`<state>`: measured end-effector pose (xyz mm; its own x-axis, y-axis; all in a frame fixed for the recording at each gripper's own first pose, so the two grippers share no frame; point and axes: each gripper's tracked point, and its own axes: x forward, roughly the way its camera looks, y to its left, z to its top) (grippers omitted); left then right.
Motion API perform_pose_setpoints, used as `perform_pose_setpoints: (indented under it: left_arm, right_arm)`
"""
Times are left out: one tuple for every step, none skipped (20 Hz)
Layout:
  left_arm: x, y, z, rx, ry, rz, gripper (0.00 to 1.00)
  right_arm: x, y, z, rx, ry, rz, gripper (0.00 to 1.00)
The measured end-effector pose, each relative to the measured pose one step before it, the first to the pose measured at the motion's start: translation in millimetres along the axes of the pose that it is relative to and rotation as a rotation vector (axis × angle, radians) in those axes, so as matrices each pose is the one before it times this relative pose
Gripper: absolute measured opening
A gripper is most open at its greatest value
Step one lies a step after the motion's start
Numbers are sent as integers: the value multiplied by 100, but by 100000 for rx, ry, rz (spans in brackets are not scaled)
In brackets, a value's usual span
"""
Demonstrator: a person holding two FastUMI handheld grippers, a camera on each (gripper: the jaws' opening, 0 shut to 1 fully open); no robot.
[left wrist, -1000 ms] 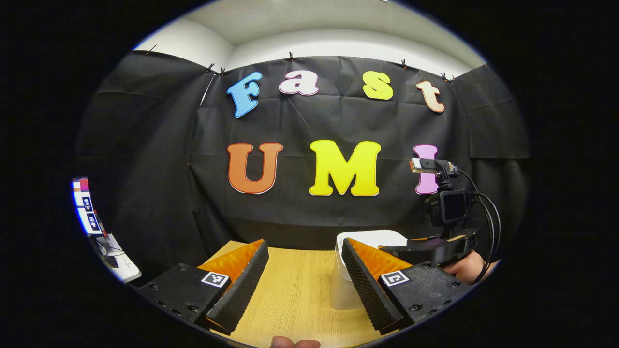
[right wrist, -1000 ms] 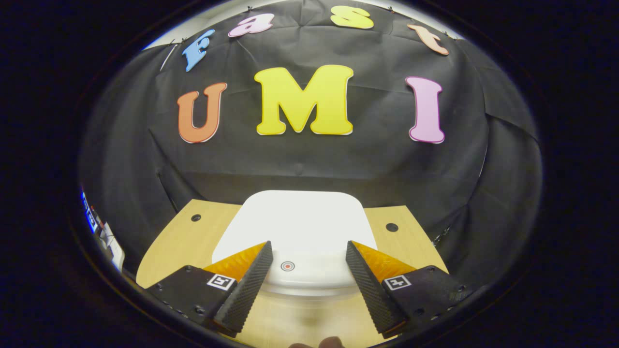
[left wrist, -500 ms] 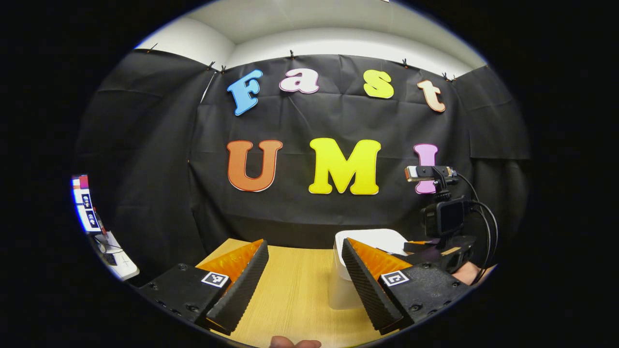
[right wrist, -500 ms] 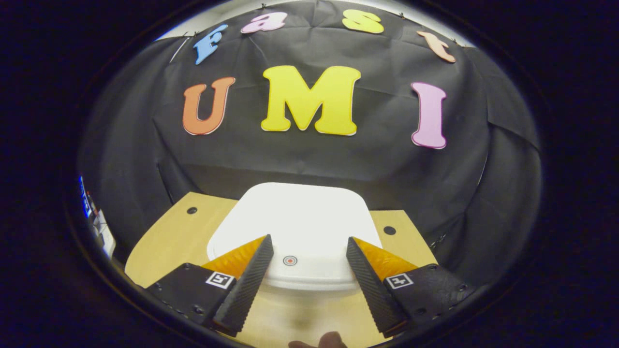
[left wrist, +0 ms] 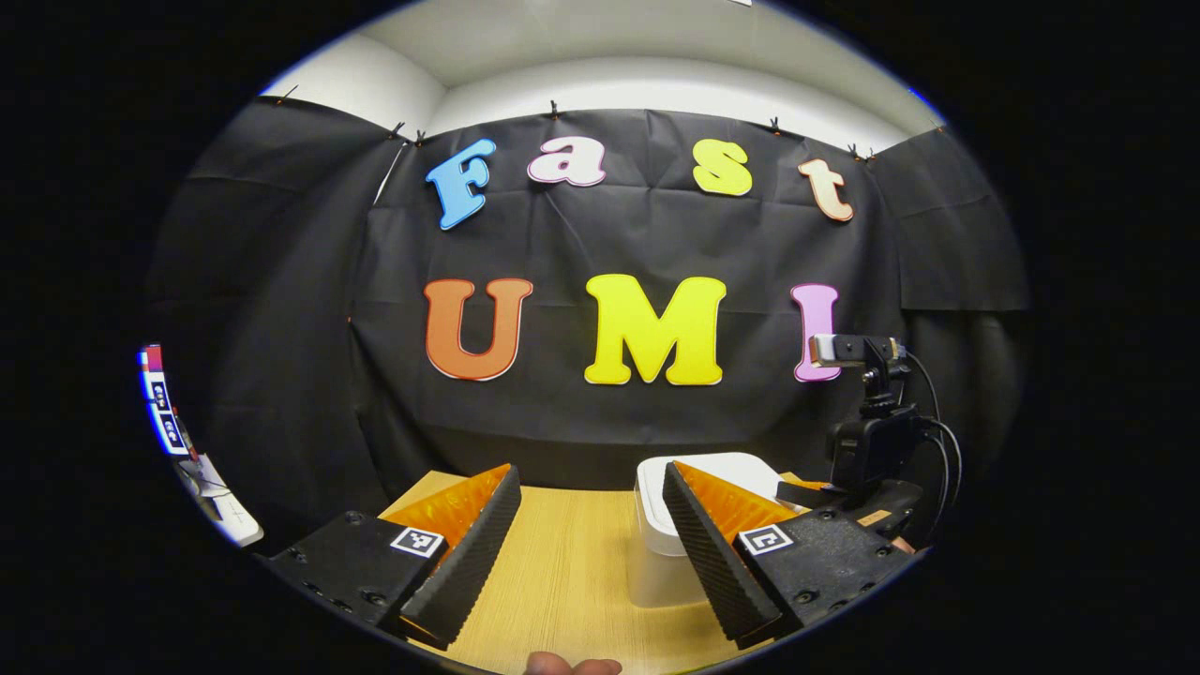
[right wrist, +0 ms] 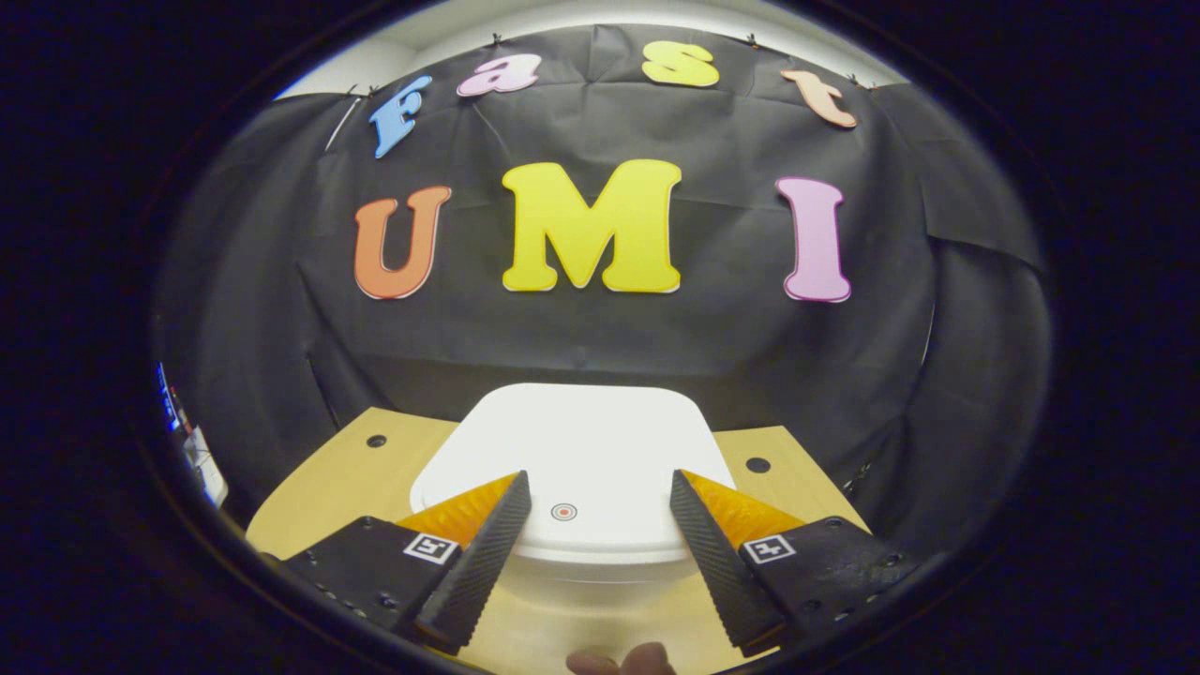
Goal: Press the lid of the desktop garbage bin to open it, pick up the crumpled paper on the desktop and throw it into the bin, then pick up the pop can on the desktop and drop it into the bin, and finally close the garbage bin lid.
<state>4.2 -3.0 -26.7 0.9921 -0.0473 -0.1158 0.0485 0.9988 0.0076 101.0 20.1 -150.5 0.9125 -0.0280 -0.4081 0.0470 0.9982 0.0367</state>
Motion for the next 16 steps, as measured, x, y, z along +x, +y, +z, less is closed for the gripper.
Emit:
perform_pose_setpoints:
  left_arm:
    - [220,-147,246,195,-1158,-1263,98]
    - [351,-9,412,211,-1313,-1035,98]
    - [338,-31,382,556,-1206,-1067,98]
    - [293,23,406,384,-1081,-718,98]
    - [115,-21,326,-318,-728,-1017,98]
    - [189,-115,40,-798,-468,-1363,98]
    - [99,-258,174,-441,-807,-1276,98]
    - [-61,-20,192,173,-284,-1023,98]
    - [-161,43,300,399,-871,-560,98]
    - [-114,58,271,450,-535,-306,98]
    - [-225,46,175,527,-659,-255,98]
    - [-194,73,277,266,-545,14,98]
    - [-169,-21,278,-287,-632,-284,98]
    - [-225,-158,101,-640,-504,-477,98]
    - [-53,-101,-84,-337,105,-371,98]
    - [-94,-130,-31,116,297,-296,98]
  right_arm:
    - [-625,-181,975,-342,-3029,16,94]
    - [-787,-209,1280,-1136,-3963,20,94]
    - [-1331,-185,1090,-1915,-3588,550,94]
    - [-1025,-269,1131,-1703,-3109,-105,94]
    - [-919,-375,1279,-1063,-3359,-248,94]
    - [-988,-342,1122,-839,-2692,-604,94]
    - [-644,-219,921,-88,-1757,-1168,94]
    - [-944,-261,801,122,-1025,-993,94]
    - [-1004,-145,648,1072,-668,-881,94]
    - [-1024,-122,706,1509,-1050,-572,94]
    - [-992,-219,732,726,-1463,-894,94]
    - [-880,-288,515,-47,-1367,-1071,94]
    - [-864,0,524,-11,-1192,-110,94]
    - [-797,63,418,52,-1336,-162,94]
    - [-743,-1,351,384,-1372,-560,94]
    - [-803,9,219,973,-949,-1055,94]
